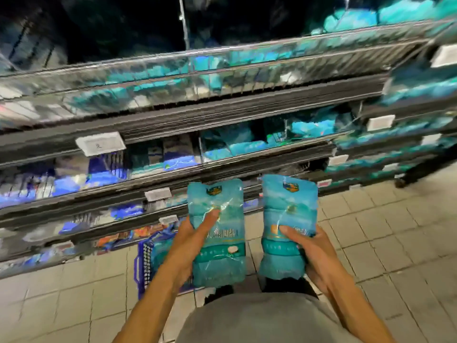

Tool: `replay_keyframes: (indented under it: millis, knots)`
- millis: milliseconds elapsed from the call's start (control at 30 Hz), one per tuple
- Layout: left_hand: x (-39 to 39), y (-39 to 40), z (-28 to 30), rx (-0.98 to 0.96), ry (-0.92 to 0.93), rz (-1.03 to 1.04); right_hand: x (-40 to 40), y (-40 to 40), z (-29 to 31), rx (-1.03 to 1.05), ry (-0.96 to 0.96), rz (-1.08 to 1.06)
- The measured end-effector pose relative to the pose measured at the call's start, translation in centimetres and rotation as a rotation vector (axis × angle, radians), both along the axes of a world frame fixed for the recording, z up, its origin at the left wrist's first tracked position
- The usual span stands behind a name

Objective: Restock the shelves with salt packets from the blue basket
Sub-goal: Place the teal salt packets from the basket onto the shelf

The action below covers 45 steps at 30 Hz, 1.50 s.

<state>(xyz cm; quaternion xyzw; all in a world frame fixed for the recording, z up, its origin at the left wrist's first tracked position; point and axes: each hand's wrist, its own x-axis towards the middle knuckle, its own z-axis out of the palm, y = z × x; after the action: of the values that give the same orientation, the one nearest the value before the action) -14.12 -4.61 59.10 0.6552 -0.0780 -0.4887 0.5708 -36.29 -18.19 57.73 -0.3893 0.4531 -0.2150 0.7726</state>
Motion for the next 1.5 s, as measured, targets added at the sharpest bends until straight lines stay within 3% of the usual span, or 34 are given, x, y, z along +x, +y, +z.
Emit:
replay_keyframes:
  millis: [200,367,733,1133,1500]
  knots:
    - [-6.0,-8.3,0.8,0.015,0.041,-0.214,-8.0,-1.8,0.7,-0.022,-0.014,-0.328]
    - [-13.7,-16.1,1.0,-0.023,0.099,-0.398,-16.9,-5.5,1.1,-0.052,-0.003,-0.475]
    - [-29.8,-31.0,2.5,-0.106,0.075,-0.344,-33.6,-19.7,4.0,-0.192,-0.021,-0.429]
    - [-31.9,-49.3,8.5,-0.288,-0.064,-0.321,-34.4,-39.7,8.2,-0.324,-0.102,-0.383]
    - [-32.9,-66.3,18.5,-0.592,-0.245,-0.276,-31.1,-58.5,17.8,-0.626,-0.238,-0.348]
